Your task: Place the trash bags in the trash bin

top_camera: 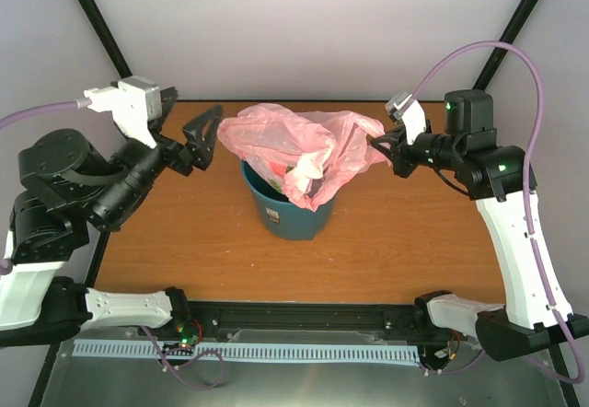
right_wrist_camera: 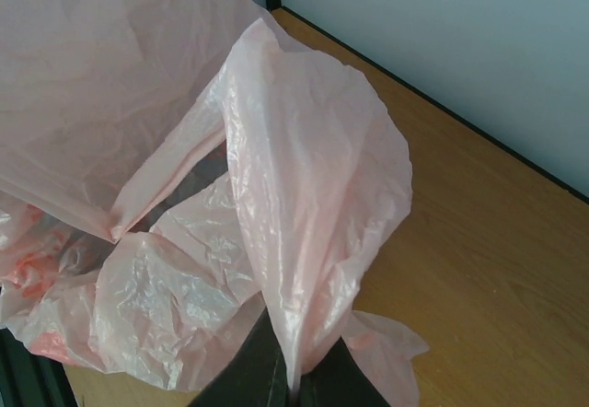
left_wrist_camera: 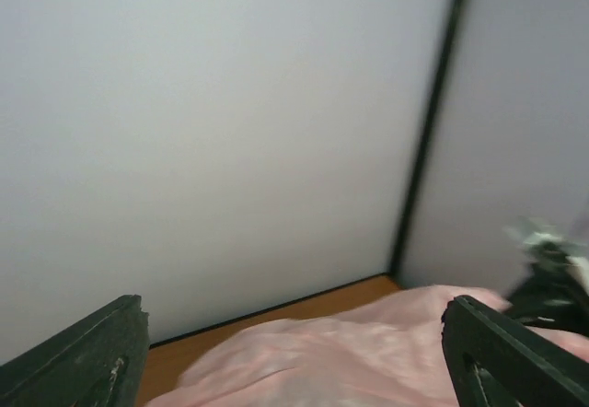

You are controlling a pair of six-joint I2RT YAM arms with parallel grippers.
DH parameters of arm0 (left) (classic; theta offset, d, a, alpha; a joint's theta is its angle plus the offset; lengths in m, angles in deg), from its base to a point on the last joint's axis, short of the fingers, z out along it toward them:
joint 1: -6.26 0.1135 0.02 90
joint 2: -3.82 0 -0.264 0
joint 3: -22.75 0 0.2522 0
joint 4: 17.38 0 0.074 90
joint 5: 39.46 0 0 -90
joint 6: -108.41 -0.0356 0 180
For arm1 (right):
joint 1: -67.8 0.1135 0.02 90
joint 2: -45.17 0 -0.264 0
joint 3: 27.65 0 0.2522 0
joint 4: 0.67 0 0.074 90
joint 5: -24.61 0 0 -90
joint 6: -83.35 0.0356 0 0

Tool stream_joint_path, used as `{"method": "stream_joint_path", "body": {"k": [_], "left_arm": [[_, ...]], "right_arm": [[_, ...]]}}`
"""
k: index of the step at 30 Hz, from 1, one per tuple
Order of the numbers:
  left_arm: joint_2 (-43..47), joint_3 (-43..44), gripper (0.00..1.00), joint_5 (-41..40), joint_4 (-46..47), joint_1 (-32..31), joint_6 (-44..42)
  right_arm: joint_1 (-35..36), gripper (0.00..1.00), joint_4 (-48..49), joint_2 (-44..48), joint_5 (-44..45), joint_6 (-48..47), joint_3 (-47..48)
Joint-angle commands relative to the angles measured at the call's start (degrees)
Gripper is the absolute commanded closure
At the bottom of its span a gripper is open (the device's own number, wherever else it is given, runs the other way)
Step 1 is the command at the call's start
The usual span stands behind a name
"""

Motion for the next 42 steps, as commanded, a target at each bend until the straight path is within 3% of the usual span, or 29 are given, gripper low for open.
{"method": "stream_joint_path", "body": {"k": [1,5,10,15,20,30,42], "left_arm": [[-2.95,-1.24,0.13,-19.58,-7.12,0.86,4.18],[-1.46,-5.46,0.15,-15.61,-4.30,7.46,4.28],[-6.37,-10.90,0.20,3.87,-3.13,24.20,5.11],[-7.25,-19.15,0.29,14.03,3.63,32.01,6.93],[-6.77,-23.42,0.37,18.51,4.52,32.50,8.27],[-10.68,-28.53,0.57,40.19,12.33,31.45,8.83],[-18.20,-28.89,0.61,39.52,13.39,27.49,9.34]], "right_arm": [[-0.38,0.97,1.07,-0.36,-1.53,1.41,2.27],[-0.41,0.97,0.81,-0.42,-1.72,1.42,2.62],[-0.41,0.97,0.69,0.18,-2.36,1.35,2.51],[-0.50,0.97,0.45,1.21,-2.98,1.35,2.59],[-0.46,0.97,-0.24,1.69,-4.17,1.36,3.66],[-0.46,0.97,-0.14,0.80,-5.75,1.56,4.09],[-0.46,0.97,0.85,-0.37,-11.48,0.74,3.07]]}}
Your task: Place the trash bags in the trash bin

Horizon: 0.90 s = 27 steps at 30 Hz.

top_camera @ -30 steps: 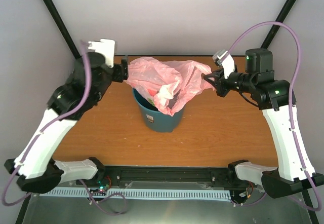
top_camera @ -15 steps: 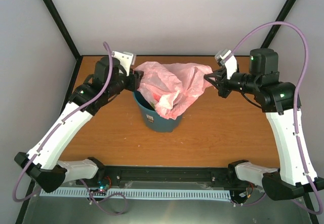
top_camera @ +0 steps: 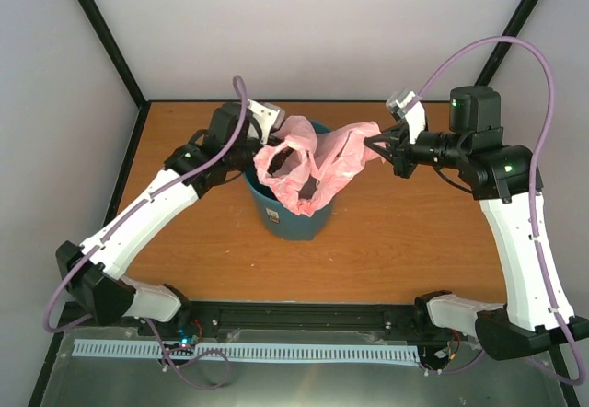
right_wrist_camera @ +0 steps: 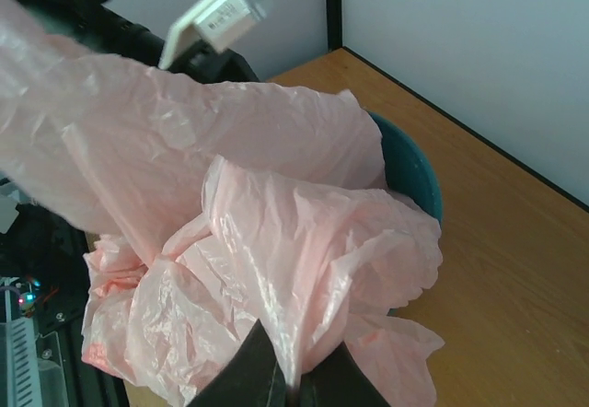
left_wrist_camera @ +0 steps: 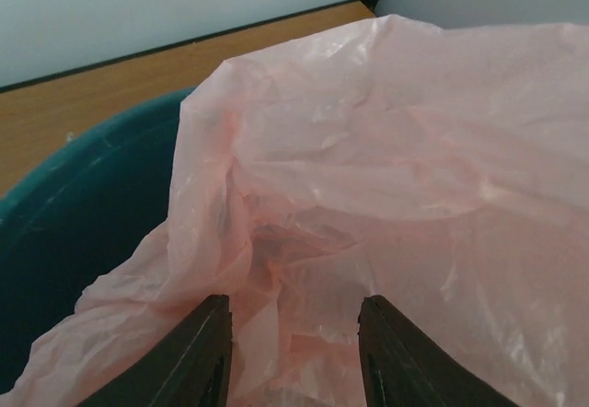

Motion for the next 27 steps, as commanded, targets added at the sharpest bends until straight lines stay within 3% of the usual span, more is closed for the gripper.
{"method": "stream_joint_path", "body": {"k": [1,14,27], "left_arm": [[-2.67,0.46,0.62,0.91,1.99,-1.48,1.09],[-6.08,-3.48,0.69,0.70,2.17,-3.35,1.93],[-6.85,-9.02,0.70,-1.42,4.90,-3.37,2.91]], "right_arm": [[-0.29,0.97,1.09,-0.11,-2.58,-0.11,-0.17],[-0.23,0.97,3.84,-1.53,-1.66,-0.75,-5.49],[-0.21,0.97,4.42,-3.56,-2.83,-0.94,-8.85]]}}
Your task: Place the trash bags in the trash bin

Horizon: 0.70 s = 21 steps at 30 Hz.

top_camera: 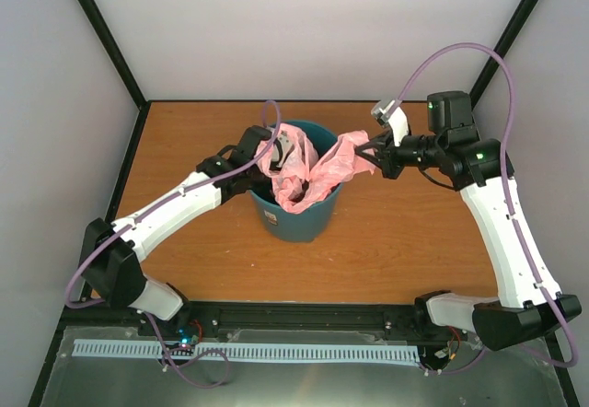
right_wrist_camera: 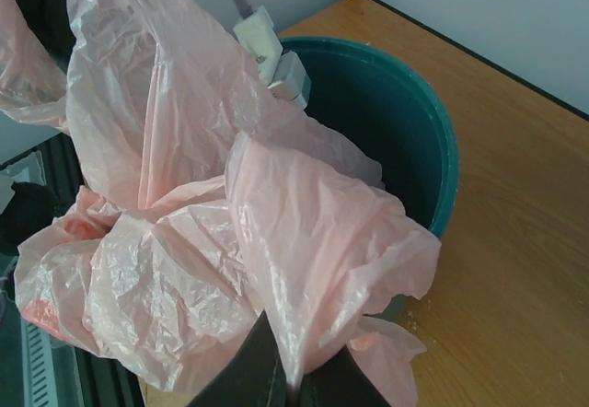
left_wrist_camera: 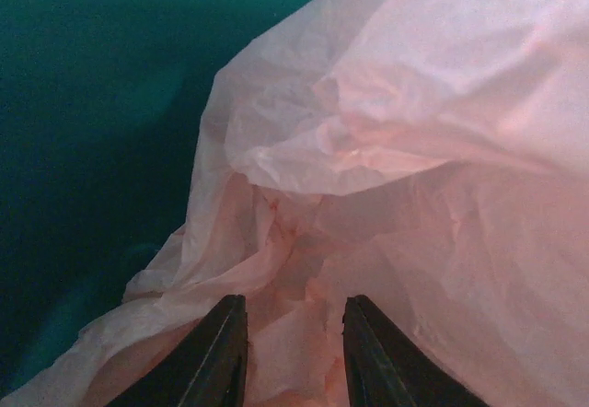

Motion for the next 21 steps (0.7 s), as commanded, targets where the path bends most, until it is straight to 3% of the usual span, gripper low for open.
{"method": "stream_joint_path", "body": {"k": [1,8,21], "left_arm": [[0.36,0.38,0.70,-1.57,1.10,-0.41,1.06],[8.81,0.93,0.39,-8.94,0.88,-0.33,2.65],[15.97,5.80,0.32,-15.74,-3.85,1.16,4.20]], "right_arm": [[-0.19,0.97,0.81,-0.90,-1.15,-0.58,-1.22],[-0.22,0.97,0.99,-0.11,-1.95,-0.07,-1.46],[-0.20,0.97,0.77,2.46,-1.75,-0.31,-2.11]]}}
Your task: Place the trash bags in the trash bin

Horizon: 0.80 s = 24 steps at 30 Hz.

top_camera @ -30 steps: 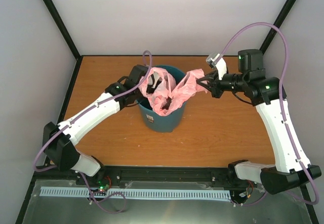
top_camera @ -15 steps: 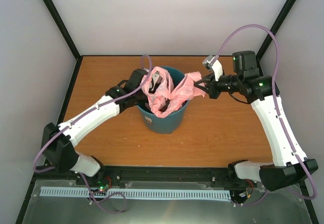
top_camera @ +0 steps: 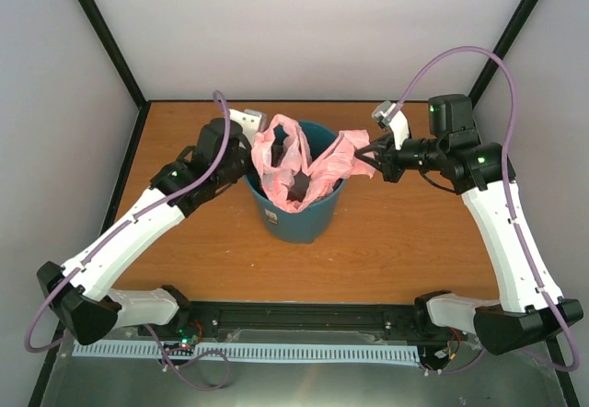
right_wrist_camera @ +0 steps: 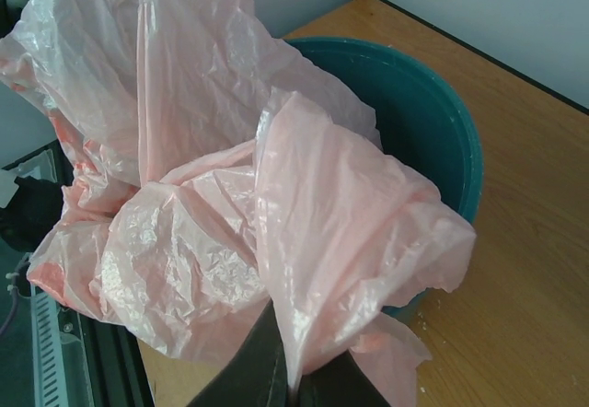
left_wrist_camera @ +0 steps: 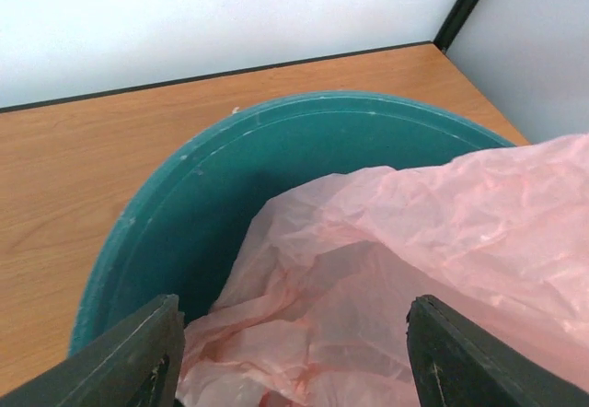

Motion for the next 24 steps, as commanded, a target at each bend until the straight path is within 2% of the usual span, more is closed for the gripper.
{"method": "stream_joint_path", "body": {"k": [1,6,11,14,18,24], "left_arm": [[3.39,3.59,0.32,-2.99,-3.24,0.60,1.82],[8.94,3.71,0.30,-5.33,-6.08,0.60,2.15],[16.40,-1.26,0.29,-3.78,-9.58,0.61,2.84],[20.23,-3.84,0.29,-0.55,-10.92,0.60,1.55],[23.14,-5.46,0.28,8.42,-13.72,0.60,-0.57],[26.20,-7.78,0.28,6.54,-17.49,0.62,-0.41]], "right_arm": [[-0.18,0.97,0.81,1.73,-0.70,-0.31,-0.74],[-0.22,0.97,0.79,3.13,-0.29,-0.23,-1.15],[-0.22,0.97,0.67,4.58,0.63,-0.46,-1.38],[-0.21,0.97,0.45,4.72,0.92,-0.38,-1.14],[-0.21,0.97,-0.01,4.53,1.67,-0.45,-0.79],[-0.19,0.97,0.12,4.45,2.01,-0.58,-1.02]]}}
